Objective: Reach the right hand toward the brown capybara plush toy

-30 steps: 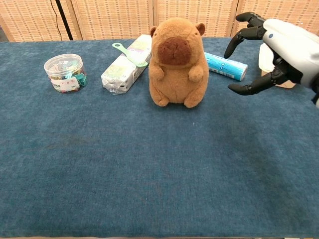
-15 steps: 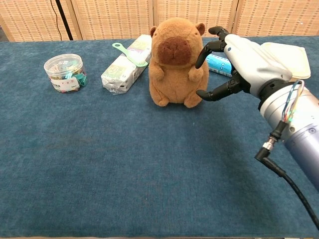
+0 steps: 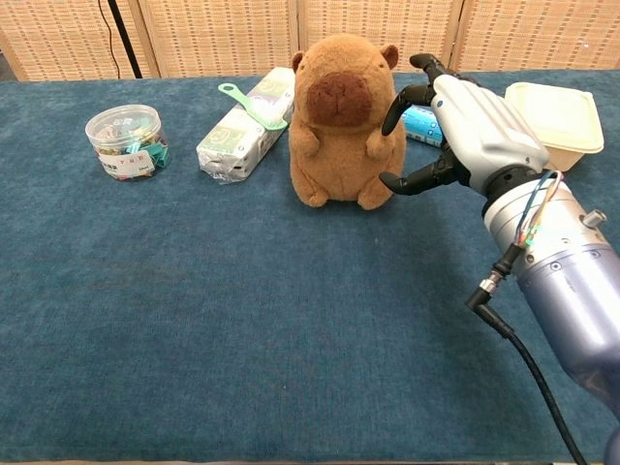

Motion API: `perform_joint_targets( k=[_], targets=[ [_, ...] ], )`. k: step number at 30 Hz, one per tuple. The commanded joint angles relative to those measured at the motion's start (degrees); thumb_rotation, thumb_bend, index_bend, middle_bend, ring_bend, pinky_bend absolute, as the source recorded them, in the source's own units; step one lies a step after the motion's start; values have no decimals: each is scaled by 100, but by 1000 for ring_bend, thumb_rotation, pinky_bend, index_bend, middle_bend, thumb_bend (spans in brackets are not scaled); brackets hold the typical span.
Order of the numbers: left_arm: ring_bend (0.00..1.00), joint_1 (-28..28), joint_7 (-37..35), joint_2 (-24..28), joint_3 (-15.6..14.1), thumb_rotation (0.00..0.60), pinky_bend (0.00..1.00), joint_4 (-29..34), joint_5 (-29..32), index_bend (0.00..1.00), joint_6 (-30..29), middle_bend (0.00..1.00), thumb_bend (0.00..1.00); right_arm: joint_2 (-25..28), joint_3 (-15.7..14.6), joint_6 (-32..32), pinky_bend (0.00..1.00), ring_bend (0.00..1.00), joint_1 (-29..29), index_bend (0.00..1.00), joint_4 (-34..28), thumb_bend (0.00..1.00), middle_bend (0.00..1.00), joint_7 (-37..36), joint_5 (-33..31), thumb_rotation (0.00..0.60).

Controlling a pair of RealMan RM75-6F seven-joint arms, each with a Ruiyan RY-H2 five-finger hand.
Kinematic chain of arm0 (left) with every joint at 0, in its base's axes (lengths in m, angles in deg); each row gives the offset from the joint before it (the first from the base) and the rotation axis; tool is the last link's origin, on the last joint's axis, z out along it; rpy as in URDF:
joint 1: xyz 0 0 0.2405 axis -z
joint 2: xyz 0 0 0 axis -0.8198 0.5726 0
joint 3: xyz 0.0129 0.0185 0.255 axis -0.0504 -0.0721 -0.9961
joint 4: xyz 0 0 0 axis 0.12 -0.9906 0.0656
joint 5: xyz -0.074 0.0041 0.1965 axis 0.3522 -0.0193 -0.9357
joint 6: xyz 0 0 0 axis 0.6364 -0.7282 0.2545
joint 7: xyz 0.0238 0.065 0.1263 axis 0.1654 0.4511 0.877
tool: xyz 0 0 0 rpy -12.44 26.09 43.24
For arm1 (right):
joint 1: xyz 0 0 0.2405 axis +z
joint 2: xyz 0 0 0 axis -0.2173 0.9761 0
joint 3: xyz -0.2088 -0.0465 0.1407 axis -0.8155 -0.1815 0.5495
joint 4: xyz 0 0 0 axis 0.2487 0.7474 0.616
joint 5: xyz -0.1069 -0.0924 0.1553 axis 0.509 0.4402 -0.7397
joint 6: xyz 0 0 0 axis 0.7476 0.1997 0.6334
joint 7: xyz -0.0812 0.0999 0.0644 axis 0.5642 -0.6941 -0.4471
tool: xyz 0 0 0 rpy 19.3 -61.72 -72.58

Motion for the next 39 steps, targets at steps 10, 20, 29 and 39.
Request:
perform_joint_targets(
  k=[10, 20, 29, 39],
  targets=[
    [0, 9, 23, -1, -19, 600, 0, 13, -25, 0, 20, 0, 0, -350, 21, 358, 0, 0, 163, 423, 859, 288, 0, -295, 247, 600],
    [0, 21, -21, 12, -32, 600, 0, 0, -36, 0, 27, 0, 0, -697, 69, 409, 0, 0, 324, 426, 1605, 289, 0, -664, 269, 600],
    [0, 42, -37, 26, -37, 600, 0, 12, -28, 0, 60, 0, 0, -860, 160, 468, 0, 0, 430, 454, 1850, 289, 0, -938, 251, 600],
    [0, 64, -20, 35, -44, 600, 0, 35, -17, 0, 110, 0, 0, -1005, 268, 456, 0, 0, 559, 481, 2151, 289, 0, -1056, 170, 600]
  ],
)
